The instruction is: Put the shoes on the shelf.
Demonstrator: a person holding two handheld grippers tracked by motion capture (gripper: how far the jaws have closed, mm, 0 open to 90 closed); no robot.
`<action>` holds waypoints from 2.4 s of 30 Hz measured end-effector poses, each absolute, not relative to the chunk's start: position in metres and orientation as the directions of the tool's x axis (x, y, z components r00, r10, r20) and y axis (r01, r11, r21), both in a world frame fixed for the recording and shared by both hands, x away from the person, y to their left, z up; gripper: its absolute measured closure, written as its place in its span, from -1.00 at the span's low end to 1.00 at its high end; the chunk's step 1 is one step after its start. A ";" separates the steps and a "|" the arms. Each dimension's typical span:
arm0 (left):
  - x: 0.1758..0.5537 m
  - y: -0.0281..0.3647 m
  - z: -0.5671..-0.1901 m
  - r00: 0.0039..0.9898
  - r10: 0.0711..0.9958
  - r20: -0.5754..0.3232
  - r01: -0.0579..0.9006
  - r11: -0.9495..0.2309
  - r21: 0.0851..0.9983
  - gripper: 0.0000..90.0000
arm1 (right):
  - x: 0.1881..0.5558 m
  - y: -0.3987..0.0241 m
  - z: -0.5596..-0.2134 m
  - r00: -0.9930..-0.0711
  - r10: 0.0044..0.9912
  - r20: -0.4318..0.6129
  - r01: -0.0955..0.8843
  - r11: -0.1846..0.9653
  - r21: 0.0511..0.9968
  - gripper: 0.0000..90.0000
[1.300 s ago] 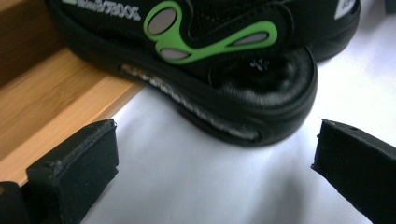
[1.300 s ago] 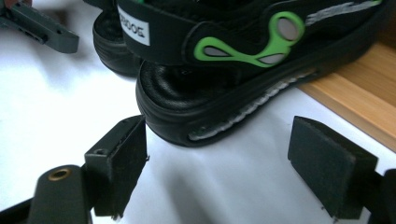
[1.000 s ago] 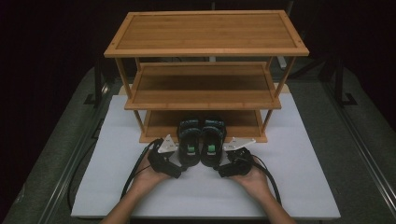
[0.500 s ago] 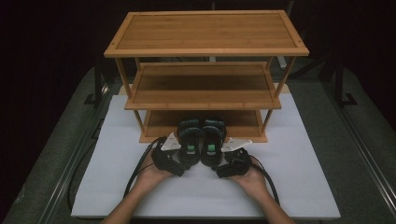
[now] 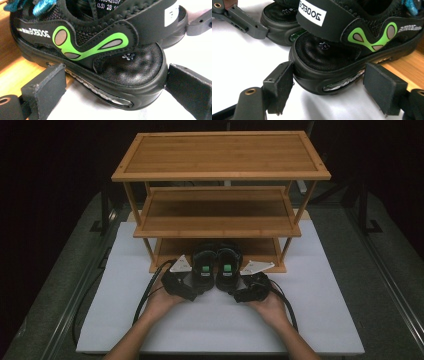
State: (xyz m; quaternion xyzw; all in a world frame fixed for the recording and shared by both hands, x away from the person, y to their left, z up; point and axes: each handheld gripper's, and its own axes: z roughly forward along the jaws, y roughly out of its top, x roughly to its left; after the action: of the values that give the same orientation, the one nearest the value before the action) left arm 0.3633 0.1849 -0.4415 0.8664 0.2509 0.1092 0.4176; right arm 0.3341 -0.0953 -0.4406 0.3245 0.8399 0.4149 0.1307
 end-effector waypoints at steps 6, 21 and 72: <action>0.371 0.185 -0.437 0.852 0.523 -0.007 0.325 -0.519 0.791 -0.77 | 0.343 -0.103 -0.443 -0.746 0.661 0.086 0.458 0.416 0.786 -0.44; 0.389 0.179 -0.440 0.835 0.550 0.011 0.325 -0.509 0.797 -0.72 | 0.374 -0.103 -0.443 -0.733 0.670 0.116 0.466 0.370 0.804 -0.34; 0.434 0.169 -0.444 0.797 0.602 0.051 0.363 -0.543 0.757 -0.68 | 0.412 -0.102 -0.449 -0.672 0.739 0.044 0.469 0.378 0.798 -0.22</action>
State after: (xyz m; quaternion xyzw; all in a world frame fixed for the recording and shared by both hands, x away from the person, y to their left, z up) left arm 0.4343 0.1686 -0.4436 0.8648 0.2791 0.1544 0.3878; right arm 0.4121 -0.1023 -0.4486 0.3711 0.8141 0.4161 0.1625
